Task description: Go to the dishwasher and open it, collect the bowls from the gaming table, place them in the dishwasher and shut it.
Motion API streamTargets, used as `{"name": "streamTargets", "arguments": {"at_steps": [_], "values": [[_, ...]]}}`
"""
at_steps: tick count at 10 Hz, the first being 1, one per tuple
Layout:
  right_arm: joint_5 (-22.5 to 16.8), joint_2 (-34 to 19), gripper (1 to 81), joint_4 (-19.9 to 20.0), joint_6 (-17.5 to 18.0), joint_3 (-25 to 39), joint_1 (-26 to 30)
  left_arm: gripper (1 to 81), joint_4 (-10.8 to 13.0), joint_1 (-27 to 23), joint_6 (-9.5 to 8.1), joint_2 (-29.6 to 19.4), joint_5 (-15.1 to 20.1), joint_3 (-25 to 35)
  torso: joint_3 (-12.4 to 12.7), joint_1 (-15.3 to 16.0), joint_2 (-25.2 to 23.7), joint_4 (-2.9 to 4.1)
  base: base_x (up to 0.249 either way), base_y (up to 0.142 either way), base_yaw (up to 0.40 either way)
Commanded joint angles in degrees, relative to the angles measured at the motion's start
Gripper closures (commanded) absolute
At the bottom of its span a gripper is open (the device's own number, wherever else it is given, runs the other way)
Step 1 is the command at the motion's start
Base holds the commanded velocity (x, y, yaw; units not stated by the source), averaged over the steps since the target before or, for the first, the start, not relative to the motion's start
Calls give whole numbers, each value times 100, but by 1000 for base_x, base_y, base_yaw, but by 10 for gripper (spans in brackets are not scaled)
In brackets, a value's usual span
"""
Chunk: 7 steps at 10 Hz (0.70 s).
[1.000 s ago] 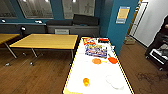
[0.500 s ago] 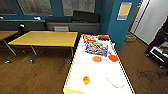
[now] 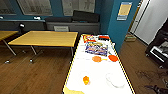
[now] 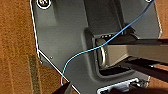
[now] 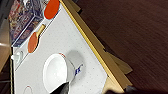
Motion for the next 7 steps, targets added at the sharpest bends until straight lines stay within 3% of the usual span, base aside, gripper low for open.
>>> {"name": "streamTargets", "arguments": {"at_steps": [1,7], "values": [[-631,-71,10,227,419,-479,931,10,-30,-115,11,-20,363,-24,0,0,0,0,0,0,0],[-501,897,10,201,455,-578,845,10,-30,-133,11,-20,372,-33,-2,0,2,0,0,0,0]]}}
